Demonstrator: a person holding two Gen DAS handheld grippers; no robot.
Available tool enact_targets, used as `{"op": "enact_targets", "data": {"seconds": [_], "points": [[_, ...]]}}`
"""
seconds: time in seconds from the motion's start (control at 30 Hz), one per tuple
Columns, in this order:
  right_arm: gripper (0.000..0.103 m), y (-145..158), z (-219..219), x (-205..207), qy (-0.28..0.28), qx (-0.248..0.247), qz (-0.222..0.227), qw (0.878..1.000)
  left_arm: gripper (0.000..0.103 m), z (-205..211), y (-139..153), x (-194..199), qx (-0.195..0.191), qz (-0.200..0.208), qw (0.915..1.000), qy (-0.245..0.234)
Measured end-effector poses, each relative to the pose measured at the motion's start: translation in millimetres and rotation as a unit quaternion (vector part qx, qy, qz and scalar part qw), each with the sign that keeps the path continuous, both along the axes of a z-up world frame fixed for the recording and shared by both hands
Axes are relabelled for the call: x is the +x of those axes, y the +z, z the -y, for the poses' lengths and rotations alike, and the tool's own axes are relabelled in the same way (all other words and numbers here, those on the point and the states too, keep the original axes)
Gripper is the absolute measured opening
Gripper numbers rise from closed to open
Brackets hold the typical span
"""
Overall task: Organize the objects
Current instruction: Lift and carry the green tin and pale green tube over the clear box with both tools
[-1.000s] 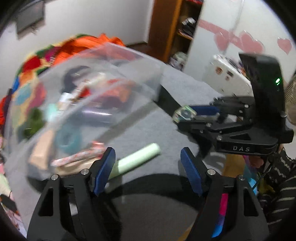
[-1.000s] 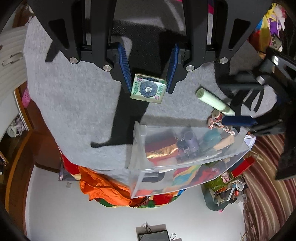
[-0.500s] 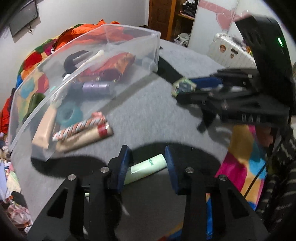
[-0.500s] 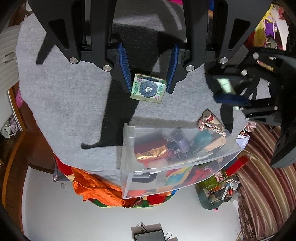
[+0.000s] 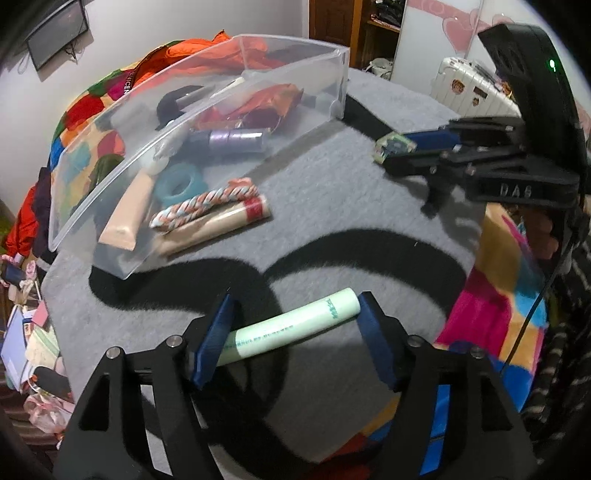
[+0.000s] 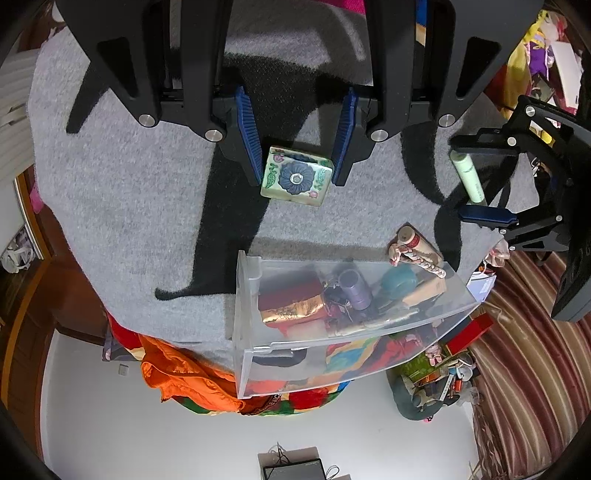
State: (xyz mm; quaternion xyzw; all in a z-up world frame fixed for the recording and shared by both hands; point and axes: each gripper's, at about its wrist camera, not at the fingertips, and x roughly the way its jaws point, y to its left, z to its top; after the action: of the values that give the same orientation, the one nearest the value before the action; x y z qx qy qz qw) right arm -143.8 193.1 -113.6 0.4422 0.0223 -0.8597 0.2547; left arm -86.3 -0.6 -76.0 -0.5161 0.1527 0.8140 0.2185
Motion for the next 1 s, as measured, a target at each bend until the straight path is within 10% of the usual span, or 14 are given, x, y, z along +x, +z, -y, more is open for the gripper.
{"op": "enact_targets", "data": {"seconds": [0.17,0.53,0.77,1.0], "points": [[0.034,0,0,1,0.001,-0.002,0.001,1.0,0.068,15,0,-1,-0.016,-0.016,0.9993,0.031],[0.034,-1,15,5,0.014,-0.01,0.0,1.0,0.021,17,1,-25,0.034,0.003,0.9915,0.125],[0.034,4,21,9,0.021,-0.009,-0.008,1.0,0.026,29,21,-14,0.049,-0.016,0.9888,0.14],[0.034,24,27,5,0.022,-0.015,-0.034,0.999,0.054,48,21,11,0.011,-0.028,0.9914,0.127]]}}
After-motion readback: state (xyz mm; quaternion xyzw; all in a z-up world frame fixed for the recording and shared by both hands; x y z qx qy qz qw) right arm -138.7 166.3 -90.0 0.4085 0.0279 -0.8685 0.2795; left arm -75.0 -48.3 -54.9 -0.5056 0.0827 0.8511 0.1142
